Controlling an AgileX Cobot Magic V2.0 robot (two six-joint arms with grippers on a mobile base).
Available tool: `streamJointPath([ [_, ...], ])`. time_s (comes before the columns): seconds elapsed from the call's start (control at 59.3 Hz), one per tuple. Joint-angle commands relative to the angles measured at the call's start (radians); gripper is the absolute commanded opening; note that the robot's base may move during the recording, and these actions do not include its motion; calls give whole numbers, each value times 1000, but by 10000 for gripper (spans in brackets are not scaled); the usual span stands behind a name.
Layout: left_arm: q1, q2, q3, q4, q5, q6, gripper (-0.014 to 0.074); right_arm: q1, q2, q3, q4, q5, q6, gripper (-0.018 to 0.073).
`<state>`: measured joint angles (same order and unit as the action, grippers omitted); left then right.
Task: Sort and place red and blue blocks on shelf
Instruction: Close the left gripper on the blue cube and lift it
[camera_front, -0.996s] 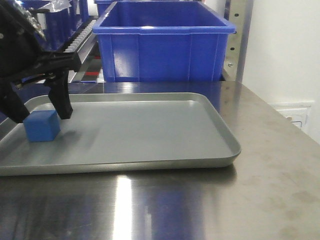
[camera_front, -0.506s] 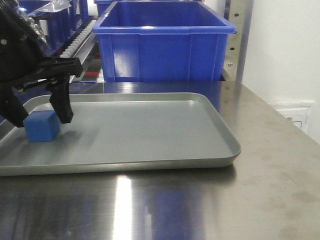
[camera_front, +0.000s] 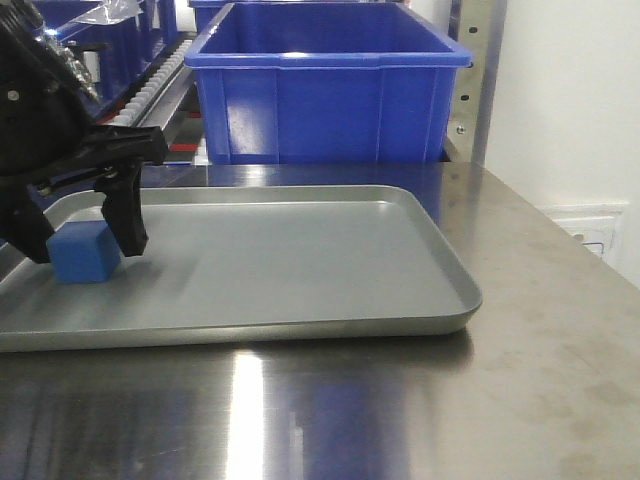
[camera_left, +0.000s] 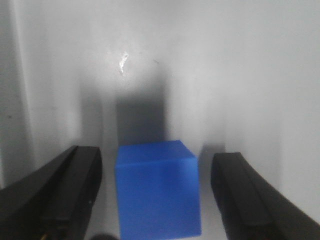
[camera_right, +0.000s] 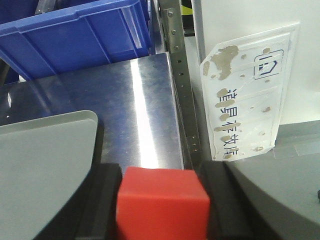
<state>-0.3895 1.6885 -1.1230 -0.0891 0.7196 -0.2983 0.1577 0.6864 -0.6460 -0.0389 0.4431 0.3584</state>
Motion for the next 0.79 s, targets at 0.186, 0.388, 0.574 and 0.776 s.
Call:
streamJointPath([
  [0.186,-7,-35,-30,-3,-18,-11,487,-4,-6,-30,-14,-89,-11,52],
  [0.388,-7,-35,-30,-5,-10,-11,356,-4,-6,-30,-14,-89,-11,52],
  [0.574,-7,-35,-30,-5,14,-11,143,-4,-6,-30,-14,-89,-11,52],
  [0.776,-7,-51,-30,-5,16,-11,128,-4,-6,-30,-14,-89,-11,52],
])
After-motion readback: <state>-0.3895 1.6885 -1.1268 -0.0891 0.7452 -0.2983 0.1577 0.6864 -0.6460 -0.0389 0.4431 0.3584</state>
